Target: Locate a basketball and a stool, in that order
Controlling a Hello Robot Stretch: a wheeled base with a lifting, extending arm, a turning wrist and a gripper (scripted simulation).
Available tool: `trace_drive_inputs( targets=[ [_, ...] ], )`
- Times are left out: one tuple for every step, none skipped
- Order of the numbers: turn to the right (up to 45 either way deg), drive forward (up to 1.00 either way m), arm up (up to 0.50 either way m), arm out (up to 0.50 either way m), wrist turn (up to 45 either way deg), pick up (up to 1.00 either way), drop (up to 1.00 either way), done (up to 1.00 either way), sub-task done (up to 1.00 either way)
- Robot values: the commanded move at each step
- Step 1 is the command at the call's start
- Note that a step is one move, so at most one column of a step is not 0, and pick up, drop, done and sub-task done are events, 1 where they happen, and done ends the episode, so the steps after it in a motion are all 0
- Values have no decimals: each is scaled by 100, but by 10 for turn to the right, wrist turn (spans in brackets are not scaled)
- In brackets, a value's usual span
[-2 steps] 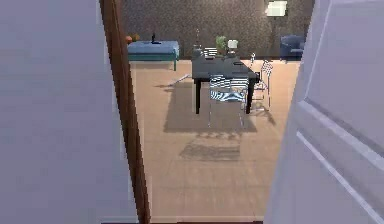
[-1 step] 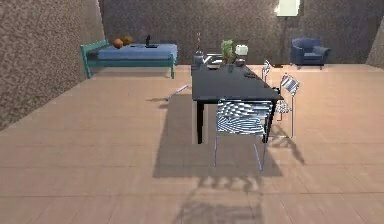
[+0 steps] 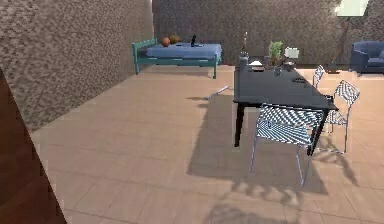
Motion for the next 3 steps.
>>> trace_drive_inputs(
  targets=[
    [0, 100, 0, 0, 0, 0, 0, 0, 0],
    [0, 100, 0, 0, 0, 0, 0, 0, 0],
    [0, 100, 0, 0, 0, 0, 0, 0, 0]
  ],
)
